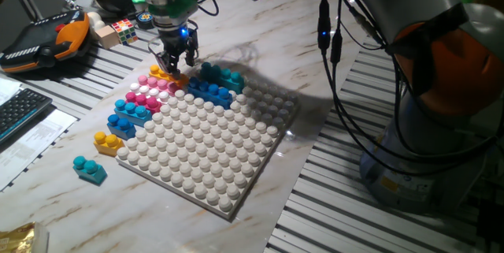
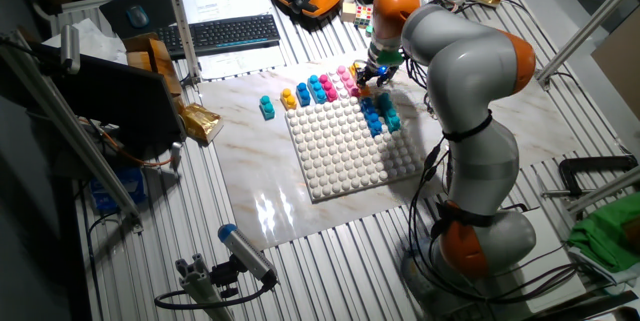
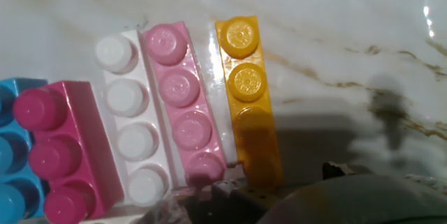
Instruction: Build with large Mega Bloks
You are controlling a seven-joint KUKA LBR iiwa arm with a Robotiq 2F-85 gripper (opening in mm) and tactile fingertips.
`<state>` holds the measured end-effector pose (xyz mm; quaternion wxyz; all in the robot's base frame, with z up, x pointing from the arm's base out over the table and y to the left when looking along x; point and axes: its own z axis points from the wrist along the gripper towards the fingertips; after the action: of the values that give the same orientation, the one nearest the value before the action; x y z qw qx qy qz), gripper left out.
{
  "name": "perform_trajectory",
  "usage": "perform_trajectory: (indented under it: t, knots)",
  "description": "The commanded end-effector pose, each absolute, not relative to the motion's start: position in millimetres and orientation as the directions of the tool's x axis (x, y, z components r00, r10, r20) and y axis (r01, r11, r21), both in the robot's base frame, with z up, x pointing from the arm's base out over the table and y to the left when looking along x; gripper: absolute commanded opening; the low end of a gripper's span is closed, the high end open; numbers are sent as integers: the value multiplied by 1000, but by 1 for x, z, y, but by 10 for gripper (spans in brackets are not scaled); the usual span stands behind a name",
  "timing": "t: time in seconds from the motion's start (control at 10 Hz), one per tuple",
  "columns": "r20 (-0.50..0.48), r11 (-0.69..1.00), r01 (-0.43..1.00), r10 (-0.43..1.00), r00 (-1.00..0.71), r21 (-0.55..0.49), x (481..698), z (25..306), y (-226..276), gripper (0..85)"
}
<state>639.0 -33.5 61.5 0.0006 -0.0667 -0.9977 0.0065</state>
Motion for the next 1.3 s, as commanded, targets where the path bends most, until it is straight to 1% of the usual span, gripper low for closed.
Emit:
perform_trajectory:
  t: [0.0,0.1,0.2,0.3,0.5,0.8,1.2]
  knots:
    - [3,994,105,105,-994,-11,639,61,-34,593]
    - [0,998,55,55,-999,-28,640,62,-34,593]
    - [5,999,26,26,-1000,-20,646,65,-35,593]
    - [2,1000,19,19,-1000,-11,650,65,-36,590]
    - [-38,999,29,28,-999,-19,657,59,-37,593]
    - [-64,999,33,32,-997,-16,675,60,-37,590]
    - [-68,1000,22,22,-997,-3,679,45,-34,570]
